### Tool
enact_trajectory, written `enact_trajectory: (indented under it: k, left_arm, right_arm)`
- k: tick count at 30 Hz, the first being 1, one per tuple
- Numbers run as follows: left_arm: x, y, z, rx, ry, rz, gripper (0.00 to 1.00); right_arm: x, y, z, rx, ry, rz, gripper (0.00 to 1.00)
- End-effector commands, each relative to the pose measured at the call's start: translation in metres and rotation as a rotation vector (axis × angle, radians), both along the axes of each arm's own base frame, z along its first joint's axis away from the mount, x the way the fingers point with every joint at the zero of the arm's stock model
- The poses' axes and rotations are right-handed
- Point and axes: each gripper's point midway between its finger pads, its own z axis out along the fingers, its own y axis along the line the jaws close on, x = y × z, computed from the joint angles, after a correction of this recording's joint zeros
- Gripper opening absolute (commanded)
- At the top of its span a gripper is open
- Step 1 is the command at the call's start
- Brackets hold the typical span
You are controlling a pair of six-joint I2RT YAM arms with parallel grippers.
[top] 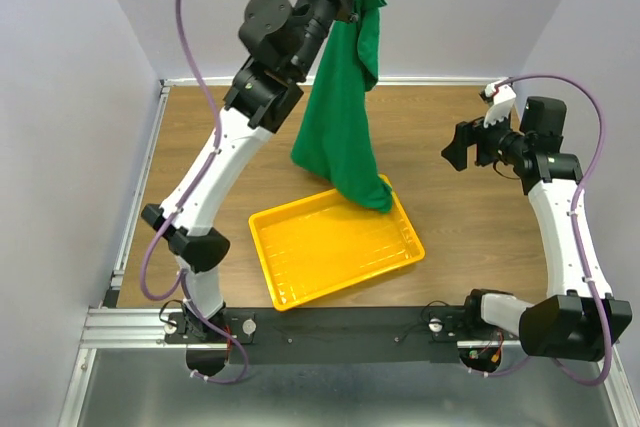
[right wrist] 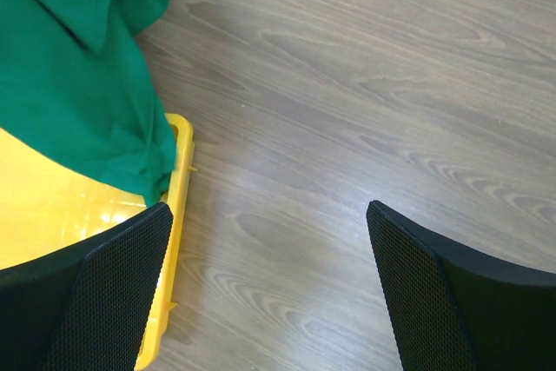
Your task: Fold and stack the t-shirts
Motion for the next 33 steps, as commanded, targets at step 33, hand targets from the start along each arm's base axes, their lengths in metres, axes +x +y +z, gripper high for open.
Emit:
enact_trajectory:
  k: [33]
  left_arm:
    - [0.033, 0.069, 0.071, -0.543, -0.182, -0.05, 0.0]
  right_arm:
    - [-0.051, 0.076, -0.043, 0.215, 0.171, 0.434, 0.98]
